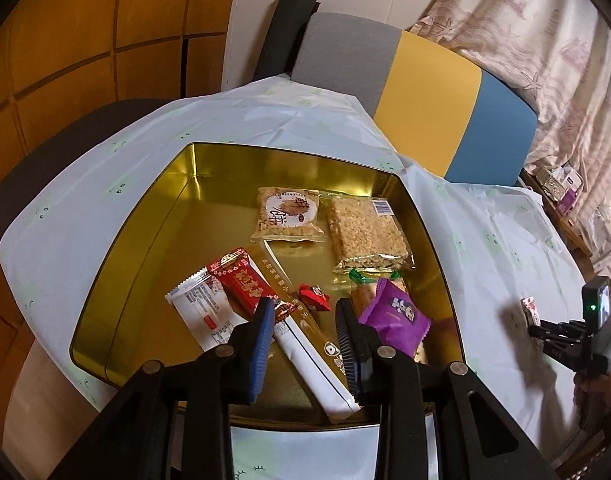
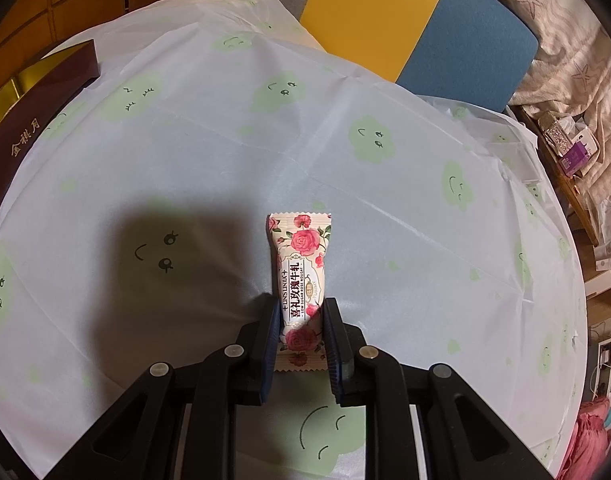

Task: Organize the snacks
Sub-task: 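Carry the floral candy into the gold tray and open the right tool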

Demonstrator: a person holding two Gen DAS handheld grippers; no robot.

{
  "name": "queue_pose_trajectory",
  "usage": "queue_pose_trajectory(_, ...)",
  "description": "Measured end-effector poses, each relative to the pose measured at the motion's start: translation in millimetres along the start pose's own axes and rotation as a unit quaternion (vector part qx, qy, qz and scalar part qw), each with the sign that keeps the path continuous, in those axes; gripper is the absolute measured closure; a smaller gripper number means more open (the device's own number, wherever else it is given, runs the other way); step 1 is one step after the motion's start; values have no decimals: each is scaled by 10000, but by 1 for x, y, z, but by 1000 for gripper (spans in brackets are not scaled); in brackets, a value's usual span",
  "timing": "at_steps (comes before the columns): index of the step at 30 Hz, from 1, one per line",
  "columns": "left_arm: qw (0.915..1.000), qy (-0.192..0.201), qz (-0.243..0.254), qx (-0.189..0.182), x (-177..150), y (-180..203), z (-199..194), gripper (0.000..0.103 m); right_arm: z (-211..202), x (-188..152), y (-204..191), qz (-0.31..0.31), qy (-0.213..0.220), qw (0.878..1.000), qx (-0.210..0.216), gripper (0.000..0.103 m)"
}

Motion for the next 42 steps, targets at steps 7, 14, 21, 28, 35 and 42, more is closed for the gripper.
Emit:
queue_pose_trajectory(7, 10000, 28, -12, -76, -4, -1, -2, 71, 2, 3, -1, 229, -48, 9996, -172, 82)
queue_pose_trajectory(14, 9997, 202, 98, -12, -5, -2, -6, 71, 0, 6, 4, 693, -71, 9975, -114, 82)
queue_pose_trajectory(21, 9997, 212, 97, 2, -6, -6, -3, 71, -17, 25, -16, 764, 174, 9959, 447, 83)
queue_pose_trajectory(28, 9998, 204, 27, 45, -5, -13, 2, 71, -46, 73, -86, 145, 647, 9911, 1151, 82)
queue_pose_trajectory(35, 9997, 197, -69, 80, -4, -19, 5, 69, -70, 114, -176, -580, 999, 9747, 1912, 82)
queue_pose_trajectory(42, 9996, 177, -164, 144, -2, -27, 9, 69, -59, 140, -255, -1101, 972, 9600, 2383, 82)
Point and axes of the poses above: each gripper's, at about its wrist camera, not at the fingertips, and z roughly the way its jaws point, y to its right, x to its top, the point moved 6 cm from there along z, roughly the way its jaws point, and after that the axes turned 14 degrees about x, right-handed, at the moved point
